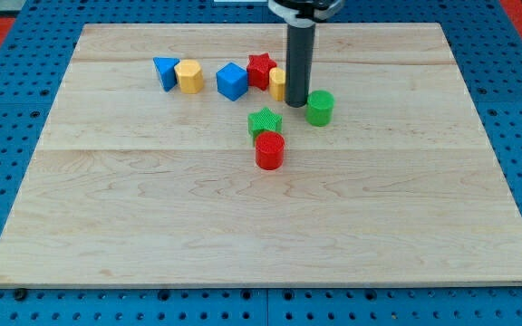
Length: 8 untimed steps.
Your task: Move the arm towards the top left of the board
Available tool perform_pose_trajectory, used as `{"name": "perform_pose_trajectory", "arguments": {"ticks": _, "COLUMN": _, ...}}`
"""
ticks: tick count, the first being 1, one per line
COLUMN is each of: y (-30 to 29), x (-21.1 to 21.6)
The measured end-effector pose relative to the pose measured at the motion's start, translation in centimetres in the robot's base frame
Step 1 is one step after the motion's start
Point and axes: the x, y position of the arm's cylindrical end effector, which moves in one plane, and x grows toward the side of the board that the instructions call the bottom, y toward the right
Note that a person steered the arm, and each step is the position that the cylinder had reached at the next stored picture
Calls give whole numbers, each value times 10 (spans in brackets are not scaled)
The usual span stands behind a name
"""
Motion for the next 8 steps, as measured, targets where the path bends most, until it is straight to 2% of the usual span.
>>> {"name": "perform_pose_trajectory", "arguments": {"ticks": 2, "y": 31, "x": -18}}
{"name": "perform_pose_trajectory", "arguments": {"ticks": 3, "y": 60, "x": -52}}
{"name": "perform_pose_trajectory", "arguments": {"ticks": 4, "y": 59, "x": -99}}
{"name": "perform_pose_trajectory", "arguments": {"ticks": 5, "y": 39, "x": -114}}
{"name": "perform_pose_trajectory", "arguments": {"ticks": 7, "y": -30, "x": -70}}
{"name": "perform_pose_trajectory", "arguments": {"ticks": 8, "y": -31, "x": -54}}
